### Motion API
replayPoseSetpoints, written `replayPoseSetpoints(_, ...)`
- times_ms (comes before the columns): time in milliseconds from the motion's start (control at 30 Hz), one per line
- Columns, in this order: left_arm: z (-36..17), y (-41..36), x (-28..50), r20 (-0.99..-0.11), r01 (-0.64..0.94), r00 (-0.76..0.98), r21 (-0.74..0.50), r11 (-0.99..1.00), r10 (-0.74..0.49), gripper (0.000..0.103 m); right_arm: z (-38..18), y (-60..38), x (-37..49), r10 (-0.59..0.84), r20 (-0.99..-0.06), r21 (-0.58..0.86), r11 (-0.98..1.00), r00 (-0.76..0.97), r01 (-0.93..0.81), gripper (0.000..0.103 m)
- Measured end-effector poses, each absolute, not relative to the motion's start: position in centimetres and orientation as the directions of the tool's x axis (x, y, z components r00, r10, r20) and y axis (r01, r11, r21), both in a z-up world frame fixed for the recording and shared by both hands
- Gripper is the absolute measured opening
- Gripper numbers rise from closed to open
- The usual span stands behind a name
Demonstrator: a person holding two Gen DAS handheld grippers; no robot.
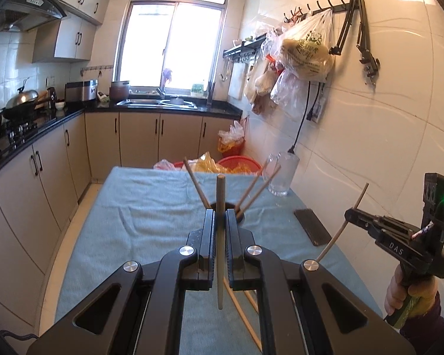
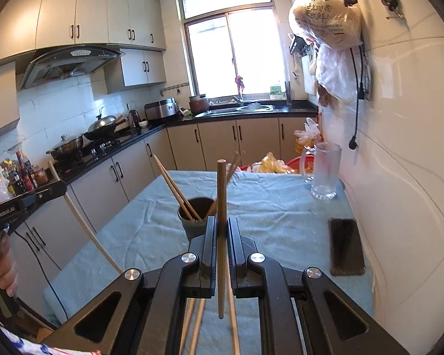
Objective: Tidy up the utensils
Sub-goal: 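Lower both held chopsticks into the black cup and open both tools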
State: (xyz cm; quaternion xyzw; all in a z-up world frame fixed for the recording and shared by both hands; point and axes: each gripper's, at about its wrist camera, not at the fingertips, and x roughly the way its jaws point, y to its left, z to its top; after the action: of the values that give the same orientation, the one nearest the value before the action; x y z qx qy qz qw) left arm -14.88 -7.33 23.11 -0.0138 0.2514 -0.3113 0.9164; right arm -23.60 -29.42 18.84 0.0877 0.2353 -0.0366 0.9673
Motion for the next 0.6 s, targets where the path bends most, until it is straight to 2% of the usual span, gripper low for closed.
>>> replayPoseSetpoints(367, 28.0, -11.0, -8.7, -0.39, 0.558, 0.71, -0.195, 0.806, -0.586, 0.006, 24.5, -29.3, -15.6, 0.025, -0.376, 0.198, 0.979, 0.926, 0.054, 0.007)
replayPoseSetpoints(600, 27.9, -14.1, -3.2, -0.382, 0.538, 0.711, -0.246, 0.806, -0.591, 0.006, 25.1, -30.0, -8.9, 0.012, -0.37, 0.244, 0.966, 0.929, 0.085, 0.007)
